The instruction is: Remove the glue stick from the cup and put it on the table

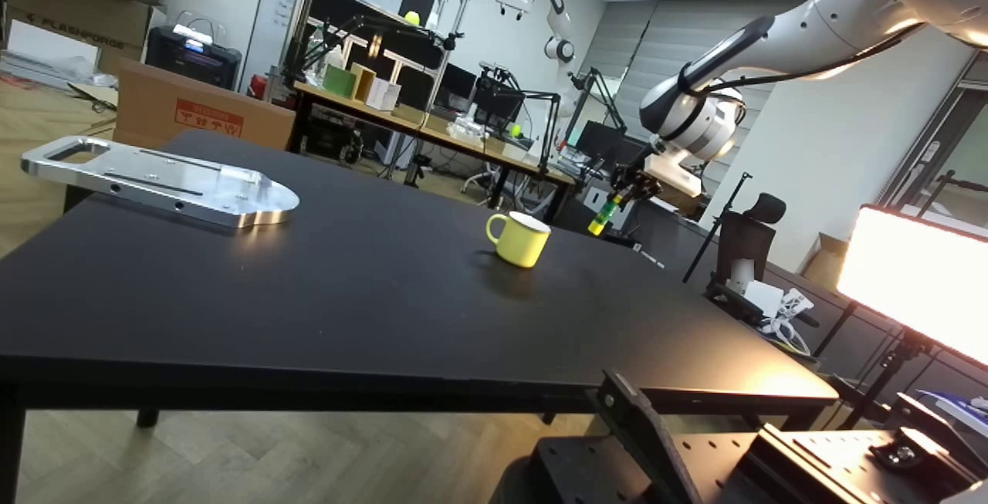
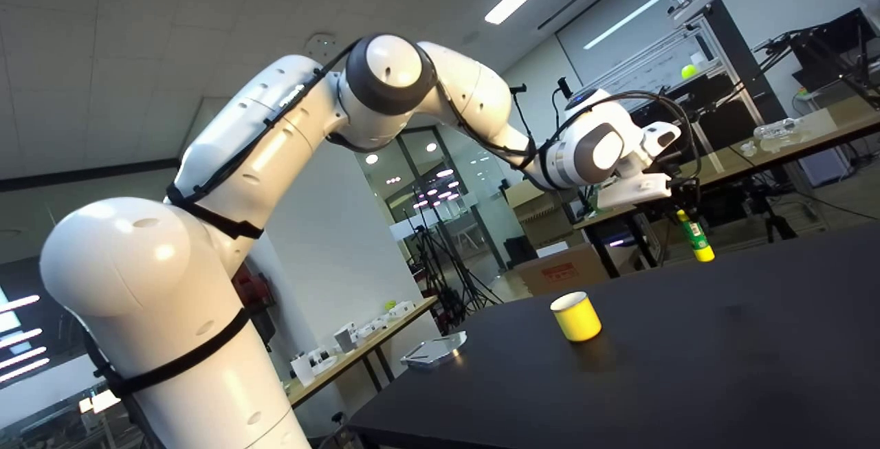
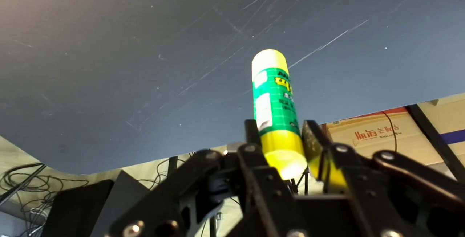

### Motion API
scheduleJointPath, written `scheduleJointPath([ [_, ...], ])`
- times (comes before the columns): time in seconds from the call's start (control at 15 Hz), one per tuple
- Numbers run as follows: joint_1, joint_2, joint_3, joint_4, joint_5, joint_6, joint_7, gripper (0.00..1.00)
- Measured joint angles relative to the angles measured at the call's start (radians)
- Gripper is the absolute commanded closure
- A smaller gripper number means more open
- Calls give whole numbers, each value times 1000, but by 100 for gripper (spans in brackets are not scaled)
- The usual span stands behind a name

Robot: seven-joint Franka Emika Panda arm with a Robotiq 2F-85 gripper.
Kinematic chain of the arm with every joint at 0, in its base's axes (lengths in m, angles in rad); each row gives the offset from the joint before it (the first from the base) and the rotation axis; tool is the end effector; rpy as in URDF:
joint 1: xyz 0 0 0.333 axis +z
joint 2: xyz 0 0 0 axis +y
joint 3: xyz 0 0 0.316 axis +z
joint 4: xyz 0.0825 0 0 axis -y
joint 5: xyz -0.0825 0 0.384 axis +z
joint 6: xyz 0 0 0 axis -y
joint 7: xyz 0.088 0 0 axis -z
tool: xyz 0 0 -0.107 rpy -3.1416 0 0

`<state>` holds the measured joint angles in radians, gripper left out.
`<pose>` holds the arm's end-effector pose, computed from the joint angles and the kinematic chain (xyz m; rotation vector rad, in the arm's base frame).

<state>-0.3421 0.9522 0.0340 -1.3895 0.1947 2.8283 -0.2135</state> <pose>0.7241 -0.2480 0.1865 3.0113 -0.4340 0.7767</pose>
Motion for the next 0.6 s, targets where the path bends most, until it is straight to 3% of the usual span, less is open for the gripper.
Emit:
scheduleJointPath([
  [0.6, 187, 15, -163, -54, -35, 19, 226, 91],
])
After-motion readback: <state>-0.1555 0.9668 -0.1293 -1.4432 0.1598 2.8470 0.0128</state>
